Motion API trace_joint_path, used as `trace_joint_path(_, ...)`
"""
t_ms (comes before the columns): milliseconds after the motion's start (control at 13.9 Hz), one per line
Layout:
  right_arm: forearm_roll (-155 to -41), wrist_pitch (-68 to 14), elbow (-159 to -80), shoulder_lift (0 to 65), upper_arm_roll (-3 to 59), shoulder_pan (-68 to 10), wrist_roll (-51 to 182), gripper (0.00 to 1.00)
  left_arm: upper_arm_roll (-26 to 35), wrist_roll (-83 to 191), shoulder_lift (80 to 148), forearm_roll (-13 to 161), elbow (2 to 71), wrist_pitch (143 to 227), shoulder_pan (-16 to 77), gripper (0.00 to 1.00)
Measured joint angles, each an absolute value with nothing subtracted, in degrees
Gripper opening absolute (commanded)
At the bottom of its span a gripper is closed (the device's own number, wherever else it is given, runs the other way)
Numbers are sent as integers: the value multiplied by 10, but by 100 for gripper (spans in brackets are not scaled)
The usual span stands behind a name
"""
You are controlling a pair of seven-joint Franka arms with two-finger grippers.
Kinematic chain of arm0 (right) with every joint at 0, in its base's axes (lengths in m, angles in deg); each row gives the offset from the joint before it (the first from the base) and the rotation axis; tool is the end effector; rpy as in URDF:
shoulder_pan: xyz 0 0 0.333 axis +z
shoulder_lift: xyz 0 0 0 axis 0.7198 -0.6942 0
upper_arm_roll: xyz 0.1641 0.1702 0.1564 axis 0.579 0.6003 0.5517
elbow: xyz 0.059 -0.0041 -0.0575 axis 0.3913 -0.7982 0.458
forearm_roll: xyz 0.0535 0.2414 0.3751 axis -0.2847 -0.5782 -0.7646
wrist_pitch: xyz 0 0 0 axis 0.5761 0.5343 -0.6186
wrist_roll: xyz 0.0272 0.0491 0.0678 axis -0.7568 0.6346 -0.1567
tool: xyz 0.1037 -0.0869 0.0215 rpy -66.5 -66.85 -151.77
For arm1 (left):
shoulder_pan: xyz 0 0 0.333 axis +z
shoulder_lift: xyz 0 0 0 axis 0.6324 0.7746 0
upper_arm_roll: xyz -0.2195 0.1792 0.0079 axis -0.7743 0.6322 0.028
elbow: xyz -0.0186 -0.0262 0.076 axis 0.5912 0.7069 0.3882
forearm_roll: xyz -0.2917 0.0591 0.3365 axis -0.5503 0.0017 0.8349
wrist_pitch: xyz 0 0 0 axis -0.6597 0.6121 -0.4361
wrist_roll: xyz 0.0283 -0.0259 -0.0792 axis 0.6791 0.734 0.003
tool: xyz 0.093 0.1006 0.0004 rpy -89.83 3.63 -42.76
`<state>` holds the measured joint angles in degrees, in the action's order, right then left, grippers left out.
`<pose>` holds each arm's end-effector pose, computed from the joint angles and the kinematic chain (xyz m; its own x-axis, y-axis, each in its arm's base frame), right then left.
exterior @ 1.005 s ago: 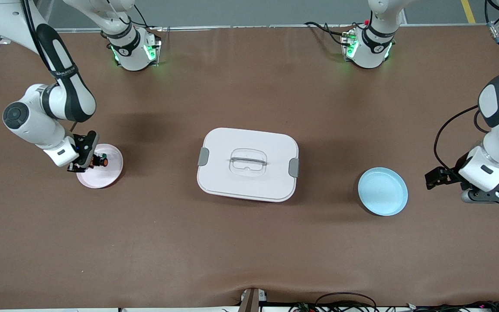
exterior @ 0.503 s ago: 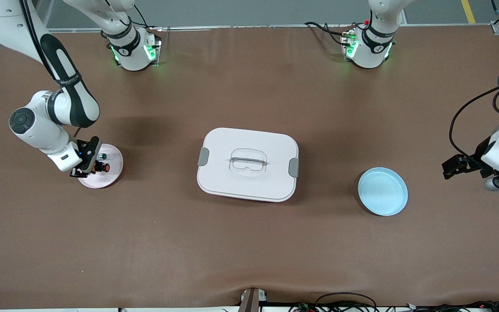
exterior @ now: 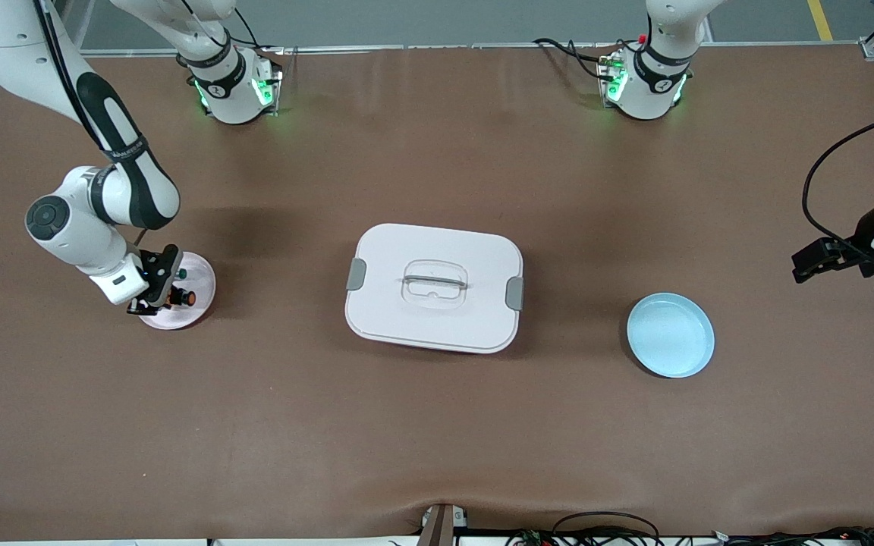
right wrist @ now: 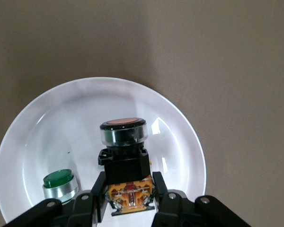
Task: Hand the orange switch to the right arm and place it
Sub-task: 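Lower the switch onto the white plate and open the right gripper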
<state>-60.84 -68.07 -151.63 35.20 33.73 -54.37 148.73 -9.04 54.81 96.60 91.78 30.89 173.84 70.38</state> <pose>0.5529 -0.0764 0.0859 0.1603 0.9871 0.0030 0.9843 -0.1601 0.0745 0.6643 0.0218 0.4703 0.9949 0.0544 0.0850 0.0606 -0.9956 -0.0714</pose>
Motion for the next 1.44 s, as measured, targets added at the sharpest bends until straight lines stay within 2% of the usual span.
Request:
trace_joint_path(144,-603,-694,-1516,342,337,-544,1488,0,-48,549,966,908,309,1738,659,100)
trace_joint_path(431,-594,-705,-1512,326,336,-550,1489,0,107,549,952,864,309,1738,503,100)
trace_joint_path(503,-594,-706,-1511,326,337,-550,1490,7,136,549,944,855,309,1738,474,100)
trace_joint_path(574,-594,-706,-1510,326,337,-550,1490,99,153,549,934,851,309,1737,455,100)
trace_joint_path(1077,-594,-700,-1496,326,337,-550,1489,100,182,547,891,849,331,1717,405,100)
trace_joint_path(1436,-594,-576,-1463,342,343,-548,1408,100,193,550,873,849,331,1674,405,100)
